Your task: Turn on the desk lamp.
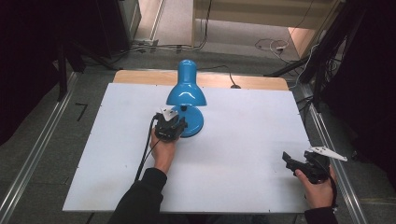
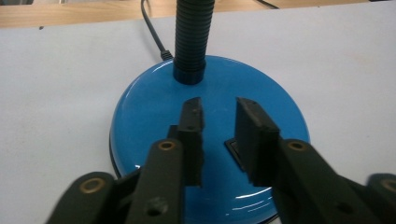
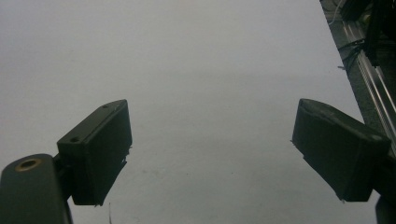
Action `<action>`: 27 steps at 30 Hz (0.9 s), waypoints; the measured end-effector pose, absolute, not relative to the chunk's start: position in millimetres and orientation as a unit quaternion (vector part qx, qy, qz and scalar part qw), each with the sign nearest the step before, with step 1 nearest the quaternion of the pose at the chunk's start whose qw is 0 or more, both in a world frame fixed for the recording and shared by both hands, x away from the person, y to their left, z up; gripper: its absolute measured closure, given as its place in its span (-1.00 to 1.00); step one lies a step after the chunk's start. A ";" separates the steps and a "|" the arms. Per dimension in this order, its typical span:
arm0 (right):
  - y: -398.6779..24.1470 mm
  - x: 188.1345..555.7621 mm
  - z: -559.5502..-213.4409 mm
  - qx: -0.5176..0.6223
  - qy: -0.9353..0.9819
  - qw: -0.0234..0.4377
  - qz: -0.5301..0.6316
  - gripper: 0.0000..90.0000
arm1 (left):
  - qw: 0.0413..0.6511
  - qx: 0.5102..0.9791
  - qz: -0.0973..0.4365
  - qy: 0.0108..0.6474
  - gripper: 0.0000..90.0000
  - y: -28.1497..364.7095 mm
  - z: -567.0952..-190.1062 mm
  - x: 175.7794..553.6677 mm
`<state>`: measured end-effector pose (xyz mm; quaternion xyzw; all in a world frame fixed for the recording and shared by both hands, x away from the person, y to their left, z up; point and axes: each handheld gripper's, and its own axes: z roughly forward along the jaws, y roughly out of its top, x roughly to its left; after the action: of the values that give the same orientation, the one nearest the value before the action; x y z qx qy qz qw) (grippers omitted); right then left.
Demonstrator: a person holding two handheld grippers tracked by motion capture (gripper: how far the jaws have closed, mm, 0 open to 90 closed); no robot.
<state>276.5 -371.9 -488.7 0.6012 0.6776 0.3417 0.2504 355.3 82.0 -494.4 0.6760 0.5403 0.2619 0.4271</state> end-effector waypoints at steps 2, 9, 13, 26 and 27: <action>-372.0 276.5 -488.6 0.601 0.677 0.251 0.342 -0.76 | 0.427 0.678 0.261 0.538 0.78 81.4 -494.5 356.1; -372.4 276.7 -488.8 0.604 0.676 0.250 0.341 -0.76 | 0.430 0.683 0.248 0.536 1.00 79.4 -495.0 359.1; -372.9 277.0 -489.1 0.604 0.676 0.248 0.342 -0.75 | 0.432 0.682 0.243 0.538 1.00 77.6 -496.5 360.1; -373.0 277.1 -489.1 0.603 0.676 0.247 0.342 -0.75 | 0.427 0.689 0.236 0.537 1.00 74.6 -499.3 360.2; -372.9 277.1 -489.2 0.604 0.676 0.248 0.342 -0.75 | 0.426 0.689 0.236 0.536 1.00 74.3 -499.7 360.4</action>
<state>277.1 -372.9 -489.2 0.6043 0.6759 0.3416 0.2476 360.4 74.3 -499.7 0.6894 0.5362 0.2359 0.4260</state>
